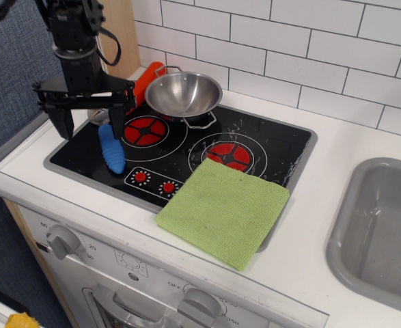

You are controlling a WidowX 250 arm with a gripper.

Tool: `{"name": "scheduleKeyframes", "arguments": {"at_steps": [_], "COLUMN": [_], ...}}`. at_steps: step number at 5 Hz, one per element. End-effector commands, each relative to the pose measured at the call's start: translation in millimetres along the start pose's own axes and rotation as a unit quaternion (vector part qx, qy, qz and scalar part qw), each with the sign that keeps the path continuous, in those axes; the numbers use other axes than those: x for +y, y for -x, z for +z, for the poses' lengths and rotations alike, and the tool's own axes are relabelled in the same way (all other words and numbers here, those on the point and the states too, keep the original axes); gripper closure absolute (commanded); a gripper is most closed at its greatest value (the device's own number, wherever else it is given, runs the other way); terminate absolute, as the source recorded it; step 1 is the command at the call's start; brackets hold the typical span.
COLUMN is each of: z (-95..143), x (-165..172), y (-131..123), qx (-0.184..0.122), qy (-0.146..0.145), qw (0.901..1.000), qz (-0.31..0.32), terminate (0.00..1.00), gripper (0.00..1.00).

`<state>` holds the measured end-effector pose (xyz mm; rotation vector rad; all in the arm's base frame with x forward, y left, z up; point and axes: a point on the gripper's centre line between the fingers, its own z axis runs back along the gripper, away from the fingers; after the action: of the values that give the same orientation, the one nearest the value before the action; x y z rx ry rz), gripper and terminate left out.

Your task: Place the blue spoon on the top right corner of the stove top.

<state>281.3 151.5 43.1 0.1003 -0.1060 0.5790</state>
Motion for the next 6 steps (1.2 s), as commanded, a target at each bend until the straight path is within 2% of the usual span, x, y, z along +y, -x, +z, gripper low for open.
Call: {"name": "scheduleKeyframes", "arguments": {"at_steps": [1, 4, 5, 6], "z": [-7, -27, -25, -20], "x": [-9, -13, -14, -13], "y": [-5, -4, -4, -3], "qx": [-0.022, 0.000, -0.007, -0.011], "qy": [-0.013, -0.024, -0.021, -0.021], "qw": [0.9996, 0.9994, 0.9996, 0.9996], "qz": [0.011, 0.025, 0.019, 0.016], "terminate": [0.00, 0.00, 0.00, 0.00], "gripper": [0.00, 0.00, 1.00, 1.00]}}
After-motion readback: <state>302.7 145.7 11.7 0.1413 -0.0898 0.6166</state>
